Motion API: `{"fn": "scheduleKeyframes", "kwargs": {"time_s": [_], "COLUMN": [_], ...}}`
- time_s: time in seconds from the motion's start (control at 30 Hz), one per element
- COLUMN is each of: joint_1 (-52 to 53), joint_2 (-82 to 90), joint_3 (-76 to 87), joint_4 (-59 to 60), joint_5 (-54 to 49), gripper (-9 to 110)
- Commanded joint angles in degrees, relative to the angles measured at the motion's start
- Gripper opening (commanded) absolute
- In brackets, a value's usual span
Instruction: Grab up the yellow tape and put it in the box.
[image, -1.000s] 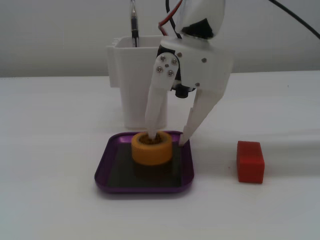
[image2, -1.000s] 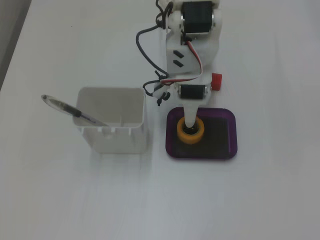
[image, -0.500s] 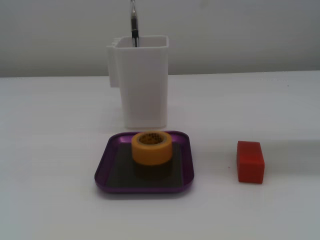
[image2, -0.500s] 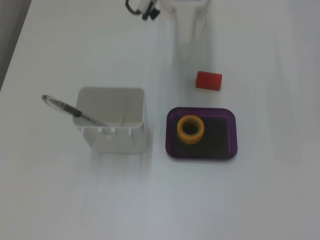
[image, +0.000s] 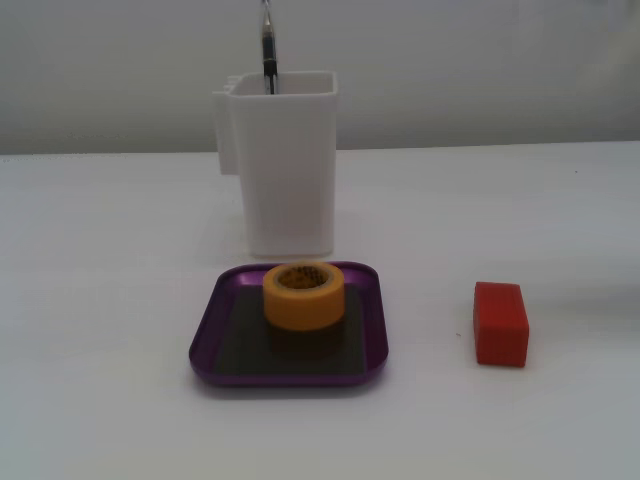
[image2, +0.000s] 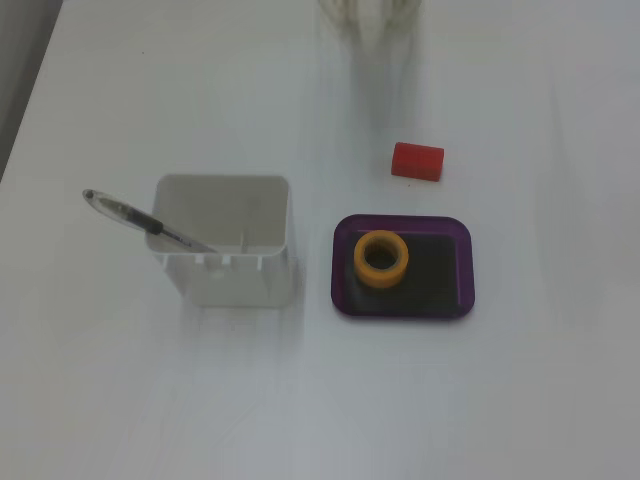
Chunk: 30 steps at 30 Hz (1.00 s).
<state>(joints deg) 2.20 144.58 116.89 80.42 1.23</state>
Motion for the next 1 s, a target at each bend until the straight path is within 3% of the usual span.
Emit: {"fn": "scheduleKeyframes", "kwargs": {"time_s": [0.0, 0.23, 0.53, 0.97], "joint_1": [0.0, 0.1, 0.1, 0.1], "joint_2": [10.3, 29.3, 47.5, 52.8], "joint_3": [17.1, 38.4, 51.2, 57.2], "joint_4": [-6.8, -16.3, -16.1, -15.9], "joint_5": [0.0, 0.0, 0.0, 0.0], "gripper": [12, 12, 12, 11]}}
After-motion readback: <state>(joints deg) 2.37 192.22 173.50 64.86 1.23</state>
